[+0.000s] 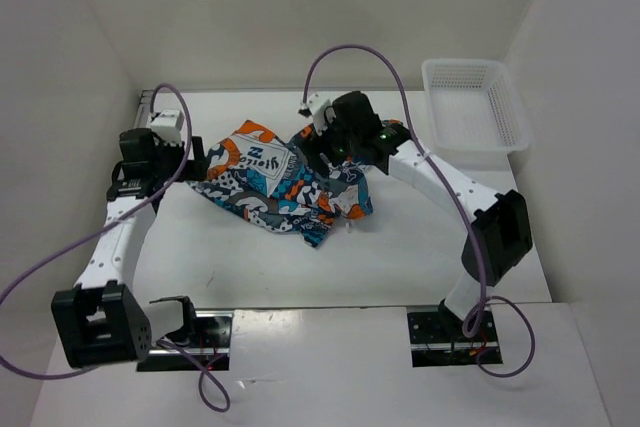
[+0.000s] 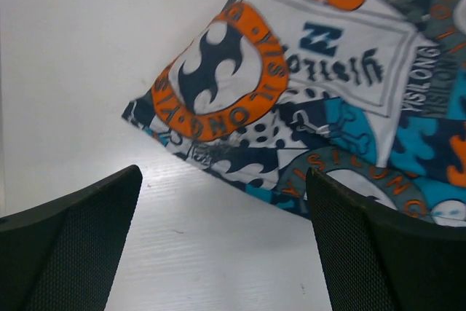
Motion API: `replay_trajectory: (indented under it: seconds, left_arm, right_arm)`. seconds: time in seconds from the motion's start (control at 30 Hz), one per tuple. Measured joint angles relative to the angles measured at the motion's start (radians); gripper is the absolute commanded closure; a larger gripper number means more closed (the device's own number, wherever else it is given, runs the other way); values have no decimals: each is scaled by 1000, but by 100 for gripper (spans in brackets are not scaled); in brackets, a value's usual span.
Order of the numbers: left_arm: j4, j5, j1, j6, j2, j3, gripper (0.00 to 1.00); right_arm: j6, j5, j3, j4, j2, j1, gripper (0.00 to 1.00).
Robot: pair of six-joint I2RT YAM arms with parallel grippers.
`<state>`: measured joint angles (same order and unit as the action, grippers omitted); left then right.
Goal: Fold and stack the shorts
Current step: Move the shorts to the center of the board
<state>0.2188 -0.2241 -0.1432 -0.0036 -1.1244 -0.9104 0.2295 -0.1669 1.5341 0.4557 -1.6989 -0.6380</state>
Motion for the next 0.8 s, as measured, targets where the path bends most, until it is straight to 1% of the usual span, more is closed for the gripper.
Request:
replay_trajectory:
  seconds: [0.13,0.17,0.23,0.27,0.4,0.57,0.67,0.8]
  left_arm:
    - [-26,40,-40,0,-120,42,0]
    - [-31,49,-45,0,-143,49,0]
    - [-54,68,-46,0,-188,56,0]
    - [-72,79,-47,0,-211,59,0]
    - [-151,121,-51,0,-289,68,0]
    - [-264,172,-52,0,-356,86,0]
    - [-325,199,-52,0,-394,104,0]
    - [-369,216,-52,0,-444,113,0]
  right_arm:
    - [132,-13,-134,18,71,-14,22]
    - [174,-4,-168,24,83,-20,22]
    - [243,14,-233,30,102,-46,25]
    - [278,26,-267,37,111,-72,28]
    - [360,40,-336,34,119,-198,31]
    - [416,40,-380,-16,119,-322,32]
    - [421,39,-425,-63,118,-346,32]
    - [421,51,-476,-117,96,-346,35]
